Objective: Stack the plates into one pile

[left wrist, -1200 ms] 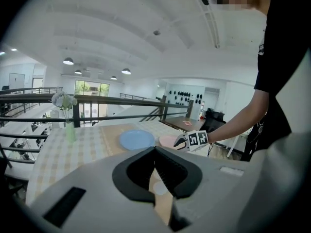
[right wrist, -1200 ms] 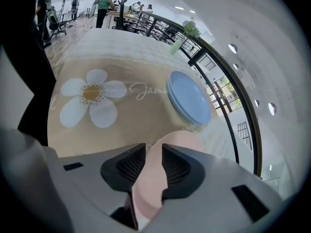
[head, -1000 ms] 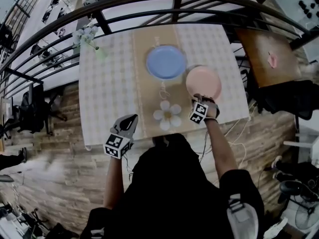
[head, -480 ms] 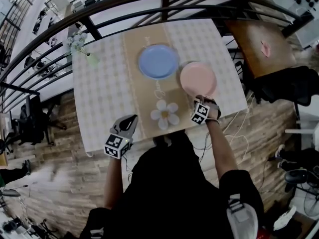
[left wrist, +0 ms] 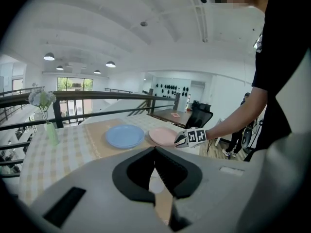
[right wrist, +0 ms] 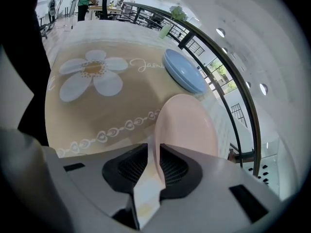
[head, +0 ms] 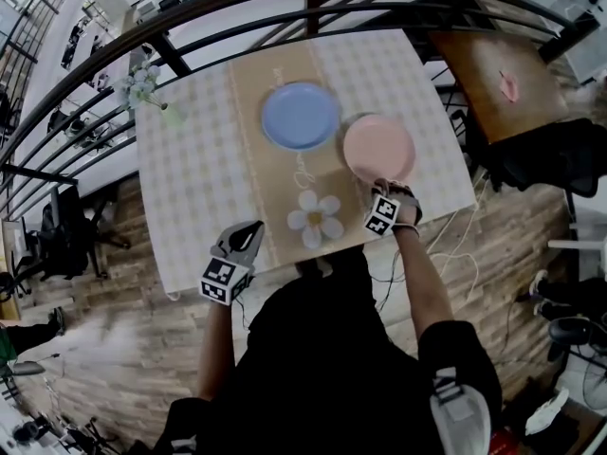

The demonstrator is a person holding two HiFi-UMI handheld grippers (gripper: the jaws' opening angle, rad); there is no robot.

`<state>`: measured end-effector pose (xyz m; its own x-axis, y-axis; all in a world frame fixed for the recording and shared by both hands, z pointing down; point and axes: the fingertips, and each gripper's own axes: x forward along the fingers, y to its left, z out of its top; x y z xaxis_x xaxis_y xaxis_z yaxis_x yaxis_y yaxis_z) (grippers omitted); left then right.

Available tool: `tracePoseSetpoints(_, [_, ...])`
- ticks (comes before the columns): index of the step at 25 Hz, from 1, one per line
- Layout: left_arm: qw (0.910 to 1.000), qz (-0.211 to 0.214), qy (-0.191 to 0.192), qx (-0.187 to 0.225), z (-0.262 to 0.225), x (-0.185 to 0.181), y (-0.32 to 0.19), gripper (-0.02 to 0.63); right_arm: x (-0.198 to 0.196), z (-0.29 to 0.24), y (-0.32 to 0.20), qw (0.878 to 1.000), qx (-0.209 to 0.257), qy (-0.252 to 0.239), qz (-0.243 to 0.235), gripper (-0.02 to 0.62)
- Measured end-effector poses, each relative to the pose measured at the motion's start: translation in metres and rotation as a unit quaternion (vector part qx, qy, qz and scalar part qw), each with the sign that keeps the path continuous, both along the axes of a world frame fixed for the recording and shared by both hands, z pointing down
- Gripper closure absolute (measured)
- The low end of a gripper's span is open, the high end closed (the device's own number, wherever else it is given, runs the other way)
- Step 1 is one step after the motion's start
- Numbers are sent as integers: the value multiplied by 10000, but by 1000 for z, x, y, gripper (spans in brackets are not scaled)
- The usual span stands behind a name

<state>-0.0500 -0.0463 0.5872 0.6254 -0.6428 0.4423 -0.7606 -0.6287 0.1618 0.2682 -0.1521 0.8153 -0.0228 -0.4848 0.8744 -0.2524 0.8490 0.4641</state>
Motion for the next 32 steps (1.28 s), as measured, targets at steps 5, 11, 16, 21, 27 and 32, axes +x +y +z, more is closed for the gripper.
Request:
tracePoseSetpoints(5, [9999, 101, -58, -59, 1, 0, 0, 604, 2, 9, 0, 9999, -86, 53, 34, 523])
tracePoseSetpoints(11, [9999, 98, -129, -60, 3, -1, -7, 604, 6, 12, -7, 9999, 76, 106, 6, 562])
tracePoseSetpoints(16, [9998, 135, -109, -74, 2, 6, -10, 604, 6, 14, -6, 9997, 82, 190, -139, 571])
tracePoseSetpoints(21, [9998, 168, -93, -96, 3, 7, -8, 604, 6, 14, -6, 9990, 147, 340, -261, 580])
tracePoseSetpoints(27, [9998, 147, -69, -76, 3, 7, -7, 604, 4, 9, -7, 9987, 323, 297, -267, 579])
tracePoseSetpoints(32, [9999, 144, -48, -64, 2, 6, -5, 604, 4, 5, -3, 9985, 324, 326, -287, 579])
